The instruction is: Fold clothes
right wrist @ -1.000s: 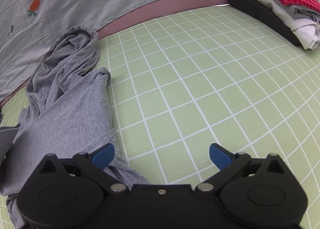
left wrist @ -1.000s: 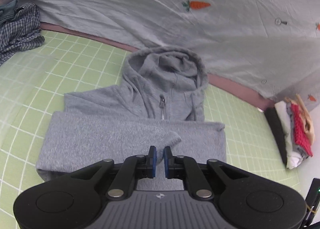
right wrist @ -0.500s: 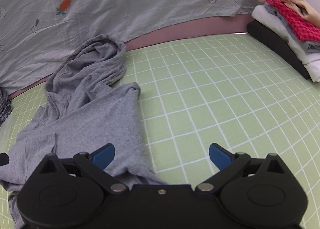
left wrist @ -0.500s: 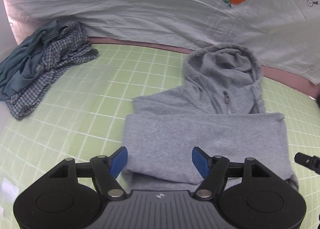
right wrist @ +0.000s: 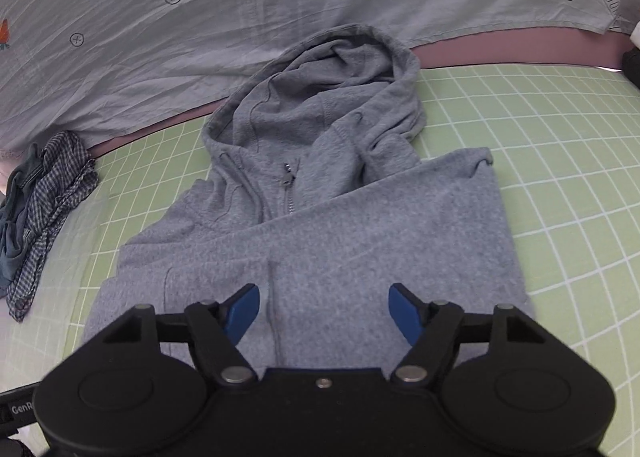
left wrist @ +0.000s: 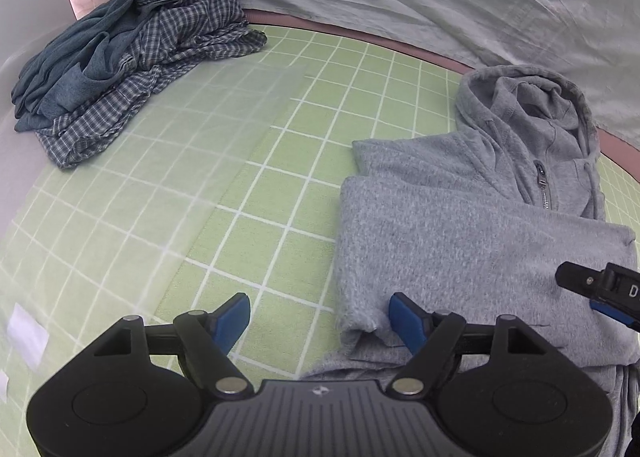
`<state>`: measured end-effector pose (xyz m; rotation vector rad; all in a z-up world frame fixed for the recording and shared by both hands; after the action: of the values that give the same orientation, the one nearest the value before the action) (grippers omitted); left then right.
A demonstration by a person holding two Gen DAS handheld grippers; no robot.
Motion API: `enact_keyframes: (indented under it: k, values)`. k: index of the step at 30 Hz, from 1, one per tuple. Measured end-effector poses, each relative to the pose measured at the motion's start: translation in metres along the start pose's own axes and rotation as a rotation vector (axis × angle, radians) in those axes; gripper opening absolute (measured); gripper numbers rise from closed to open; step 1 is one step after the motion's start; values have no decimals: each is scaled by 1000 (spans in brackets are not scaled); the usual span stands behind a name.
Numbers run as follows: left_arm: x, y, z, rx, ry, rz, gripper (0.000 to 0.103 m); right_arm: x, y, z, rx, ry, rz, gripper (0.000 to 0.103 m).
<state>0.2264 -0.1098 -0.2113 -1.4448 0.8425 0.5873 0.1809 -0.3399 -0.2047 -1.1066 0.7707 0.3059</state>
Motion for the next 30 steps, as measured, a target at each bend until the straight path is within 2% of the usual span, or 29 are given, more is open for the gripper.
enact_keyframes:
  k: [2, 7, 9, 10, 12, 13, 19, 24, 30]
  values:
    - [2, 0, 0, 1, 4, 2, 77, 5, 6, 10, -15, -27, 23, 58]
    - [6, 1, 0, 1, 9, 5, 79, 13, 17, 27, -55, -72, 55, 55]
    - [6, 0, -1, 5, 5, 5, 79, 12, 19, 31, -76, -105, 59, 40]
    - [6, 0, -1, 8, 3, 5, 79, 12, 20, 32, -88, -123, 64, 25]
    - [5, -1, -2, 17, -3, 3, 79, 10, 20, 33, -111, -139, 66, 16]
    - [4, -2, -3, 22, -5, 2, 79, 8, 20, 33, -118, -148, 62, 5]
    - [-7, -6, -16, 41, 32, -32, 79, -11, 10, 19, -81, -166, 3, 4]
    - [-15, -10, -37, 79, 73, -67, 79, -33, -5, -12, -91, -98, -66, 4]
    - [-6, 3, -54, 130, 78, -36, 79, -43, -23, -75, -22, 21, -84, 4]
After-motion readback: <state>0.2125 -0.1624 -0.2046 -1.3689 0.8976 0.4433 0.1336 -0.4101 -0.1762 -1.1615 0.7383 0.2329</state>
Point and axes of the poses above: each gripper's, at about its wrist camera, not at the fingertips, and x roughly the way its jaws point, z to its left, y to its underside, the point moved 9 cm from there along x, roughly the way its jaws point, and after that the axes turned 9 degrees about -z, right-handed, at the moved point
